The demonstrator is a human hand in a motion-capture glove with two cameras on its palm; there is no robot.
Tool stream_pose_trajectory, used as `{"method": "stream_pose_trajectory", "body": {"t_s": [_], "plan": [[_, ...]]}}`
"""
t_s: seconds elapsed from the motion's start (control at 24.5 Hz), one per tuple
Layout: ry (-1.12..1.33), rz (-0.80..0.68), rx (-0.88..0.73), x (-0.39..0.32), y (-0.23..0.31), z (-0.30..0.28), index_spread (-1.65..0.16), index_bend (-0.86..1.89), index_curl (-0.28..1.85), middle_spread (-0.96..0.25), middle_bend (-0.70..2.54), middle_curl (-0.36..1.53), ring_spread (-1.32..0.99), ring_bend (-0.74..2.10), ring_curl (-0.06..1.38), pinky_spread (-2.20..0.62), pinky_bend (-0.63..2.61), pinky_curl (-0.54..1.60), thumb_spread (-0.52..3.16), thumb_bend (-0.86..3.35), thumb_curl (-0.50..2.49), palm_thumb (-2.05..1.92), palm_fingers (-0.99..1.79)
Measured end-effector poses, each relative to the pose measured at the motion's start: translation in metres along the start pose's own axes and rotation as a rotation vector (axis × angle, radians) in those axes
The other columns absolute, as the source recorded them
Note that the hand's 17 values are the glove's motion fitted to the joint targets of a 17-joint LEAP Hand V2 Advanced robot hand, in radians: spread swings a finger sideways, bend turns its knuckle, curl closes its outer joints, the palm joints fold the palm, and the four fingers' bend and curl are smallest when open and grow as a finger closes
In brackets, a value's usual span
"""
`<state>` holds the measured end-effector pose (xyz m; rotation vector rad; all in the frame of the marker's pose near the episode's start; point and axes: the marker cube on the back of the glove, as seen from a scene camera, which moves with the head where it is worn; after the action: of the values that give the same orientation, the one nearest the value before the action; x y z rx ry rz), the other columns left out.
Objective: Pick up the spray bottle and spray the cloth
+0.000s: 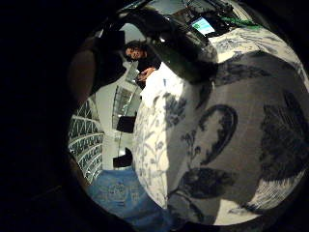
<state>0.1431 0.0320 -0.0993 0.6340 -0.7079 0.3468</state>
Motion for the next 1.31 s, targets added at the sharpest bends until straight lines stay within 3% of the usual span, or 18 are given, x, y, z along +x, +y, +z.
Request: {"method": "stream_pose_trajectory", "body": {"t_s": [0.33, 0.61, 1.31], "plan": [[0.079, 0.059, 0.164, 0.032, -0.071, -0.004, -0.34, 0.09, 0.21, -0.02, 0.27, 0.38, 0.0, 0.37, 0.34, 0.18, 0.33, 0.36, 1.11, 0.1, 0.38, 0.75, 0.6], [0.062, 0.109, 0.14, 0.053, -0.117, 0.005, -0.35, 0.1, 0.2, -0.02, 0.27, 0.39, 0.01, 0.36, 0.33, 0.19, 0.35, 0.36, 1.07, 0.06, 0.39, 0.78, 0.57], [0.117, 0.073, 0.223, 0.06, -0.132, 0.018, -0.27, 0.2, 0.31, -0.06, 0.31, 0.41, -0.01, 0.38, 0.33, 0.23, 0.18, 0.3, 0.91, 0.04, 0.5, 0.98, 0.92]]}}
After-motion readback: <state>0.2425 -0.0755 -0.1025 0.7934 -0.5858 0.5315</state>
